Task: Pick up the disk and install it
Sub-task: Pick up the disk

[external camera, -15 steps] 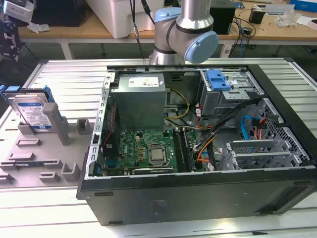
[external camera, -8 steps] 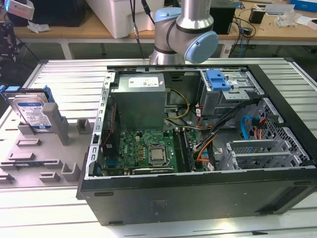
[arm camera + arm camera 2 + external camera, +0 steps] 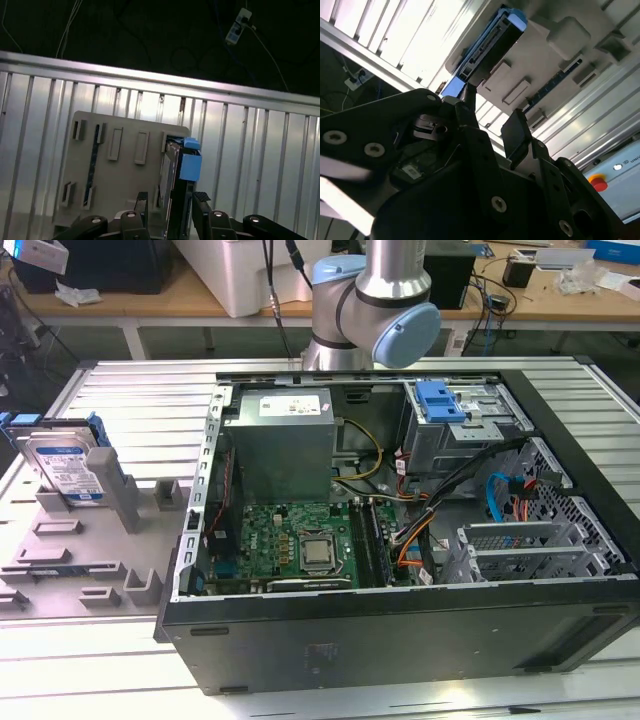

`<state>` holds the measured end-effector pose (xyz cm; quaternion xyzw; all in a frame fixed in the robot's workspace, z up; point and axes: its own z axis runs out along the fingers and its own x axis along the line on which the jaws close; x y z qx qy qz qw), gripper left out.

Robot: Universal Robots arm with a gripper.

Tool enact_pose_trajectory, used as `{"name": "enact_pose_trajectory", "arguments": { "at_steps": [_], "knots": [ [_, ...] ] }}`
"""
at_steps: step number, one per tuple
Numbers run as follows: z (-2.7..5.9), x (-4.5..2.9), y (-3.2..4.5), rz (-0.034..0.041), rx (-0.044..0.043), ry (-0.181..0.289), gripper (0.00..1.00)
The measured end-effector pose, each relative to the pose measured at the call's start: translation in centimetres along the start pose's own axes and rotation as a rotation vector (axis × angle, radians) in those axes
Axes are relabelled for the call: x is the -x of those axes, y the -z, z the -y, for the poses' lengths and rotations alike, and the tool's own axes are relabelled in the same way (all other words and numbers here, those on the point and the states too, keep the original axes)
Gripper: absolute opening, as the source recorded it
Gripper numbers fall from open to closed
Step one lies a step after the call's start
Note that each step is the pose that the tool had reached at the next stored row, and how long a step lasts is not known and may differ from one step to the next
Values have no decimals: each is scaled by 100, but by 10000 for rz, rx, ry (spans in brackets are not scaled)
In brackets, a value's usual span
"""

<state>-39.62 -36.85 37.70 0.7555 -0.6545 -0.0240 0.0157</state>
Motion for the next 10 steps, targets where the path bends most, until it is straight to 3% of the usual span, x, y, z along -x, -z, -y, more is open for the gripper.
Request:
{"name": "enact_pose_trajectory", "arguments": {
  "at_steps": [4,10],
  "knots": [
    [0,1,-1,0,-2,4,48],
    [0,12,-1,34,-13,-610,48]
  ]
}}
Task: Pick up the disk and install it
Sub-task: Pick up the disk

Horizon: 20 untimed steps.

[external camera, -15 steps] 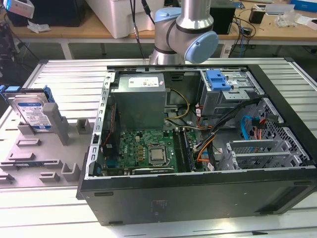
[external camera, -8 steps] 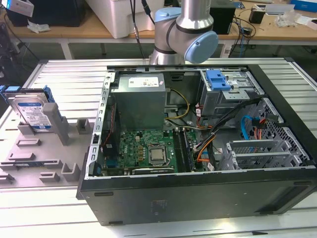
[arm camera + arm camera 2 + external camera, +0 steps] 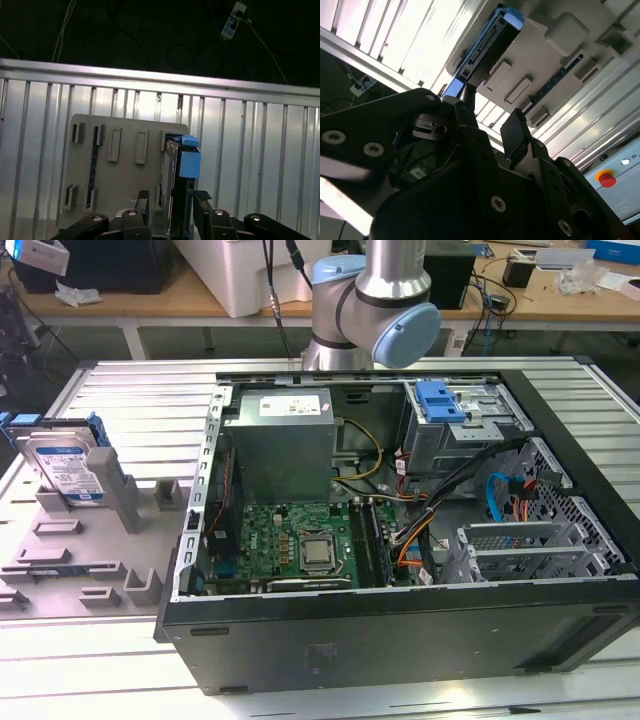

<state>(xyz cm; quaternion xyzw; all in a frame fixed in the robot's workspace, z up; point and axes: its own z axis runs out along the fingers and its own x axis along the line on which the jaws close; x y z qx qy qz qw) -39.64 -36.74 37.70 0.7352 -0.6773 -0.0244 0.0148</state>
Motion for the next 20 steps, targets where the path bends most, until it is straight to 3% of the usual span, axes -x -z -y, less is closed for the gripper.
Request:
{"name": "enact_pose_trajectory", "arguments": {
  "at_steps": [9,20],
  "knots": [
    [-118,177,-45,-6,-33,-21,48],
    [-135,185,-156,-11,-43,-21,48]
  ]
}}
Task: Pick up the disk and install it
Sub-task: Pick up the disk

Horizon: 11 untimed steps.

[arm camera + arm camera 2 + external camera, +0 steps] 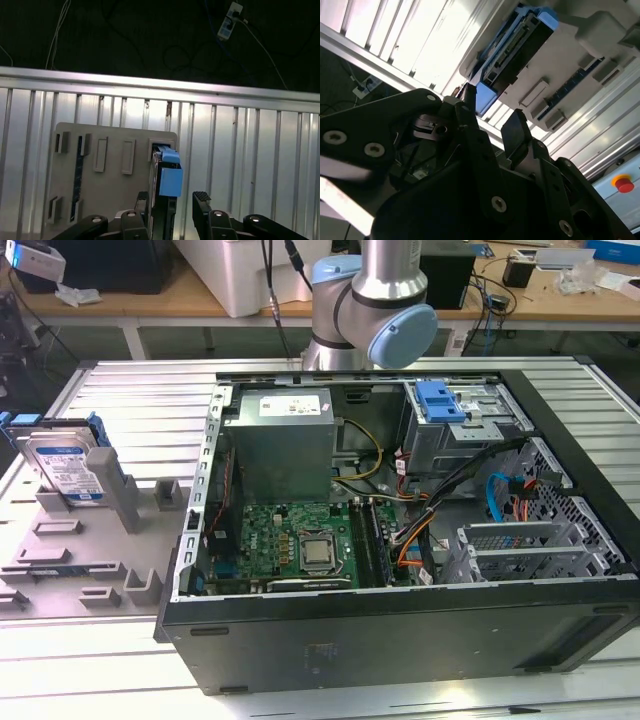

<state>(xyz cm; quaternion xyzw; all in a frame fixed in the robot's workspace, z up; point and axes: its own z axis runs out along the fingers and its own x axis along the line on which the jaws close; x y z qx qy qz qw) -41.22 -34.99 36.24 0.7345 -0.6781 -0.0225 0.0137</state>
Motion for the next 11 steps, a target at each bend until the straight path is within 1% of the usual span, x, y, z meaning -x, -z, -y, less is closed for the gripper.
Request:
{"name": "enact_pose_trajectory", "arguments": {
  "at_steps": [5,11],
  "knots": [
    [-3,2,-54,-2,-26,0,48],
    [-3,2,-55,-3,-27,0,48]
  ]
}}
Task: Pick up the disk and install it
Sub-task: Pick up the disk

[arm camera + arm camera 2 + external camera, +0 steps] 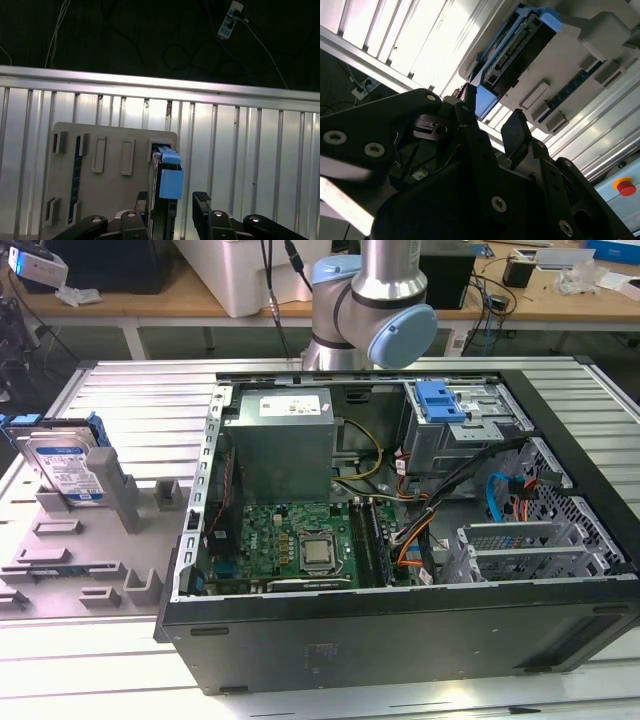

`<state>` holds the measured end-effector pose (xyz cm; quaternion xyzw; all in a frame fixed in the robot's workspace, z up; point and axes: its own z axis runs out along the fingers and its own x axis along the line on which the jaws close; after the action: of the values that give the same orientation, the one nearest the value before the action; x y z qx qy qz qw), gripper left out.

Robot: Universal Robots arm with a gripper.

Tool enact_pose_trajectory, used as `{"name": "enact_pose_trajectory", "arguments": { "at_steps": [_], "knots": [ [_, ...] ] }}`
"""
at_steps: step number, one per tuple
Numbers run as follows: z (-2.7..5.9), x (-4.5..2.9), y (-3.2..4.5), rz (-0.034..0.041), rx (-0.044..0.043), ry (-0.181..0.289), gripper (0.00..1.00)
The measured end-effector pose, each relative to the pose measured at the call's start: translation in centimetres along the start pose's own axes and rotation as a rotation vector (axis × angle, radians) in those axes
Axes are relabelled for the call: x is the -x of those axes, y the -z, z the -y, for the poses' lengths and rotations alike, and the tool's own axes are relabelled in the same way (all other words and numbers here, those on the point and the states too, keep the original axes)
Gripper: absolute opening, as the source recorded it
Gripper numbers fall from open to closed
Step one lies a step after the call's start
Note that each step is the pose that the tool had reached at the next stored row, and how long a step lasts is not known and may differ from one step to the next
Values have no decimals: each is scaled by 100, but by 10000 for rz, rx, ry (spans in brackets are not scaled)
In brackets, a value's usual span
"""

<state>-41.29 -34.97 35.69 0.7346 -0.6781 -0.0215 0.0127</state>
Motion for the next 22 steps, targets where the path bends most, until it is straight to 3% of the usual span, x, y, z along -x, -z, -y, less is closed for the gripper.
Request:
{"name": "enact_pose_trajectory", "arguments": {
  "at_steps": [16,22],
  "knots": [
    [-28,2,-32,28,-21,-625,48],
    [-27,2,-38,27,-20,-629,48]
  ]
}}
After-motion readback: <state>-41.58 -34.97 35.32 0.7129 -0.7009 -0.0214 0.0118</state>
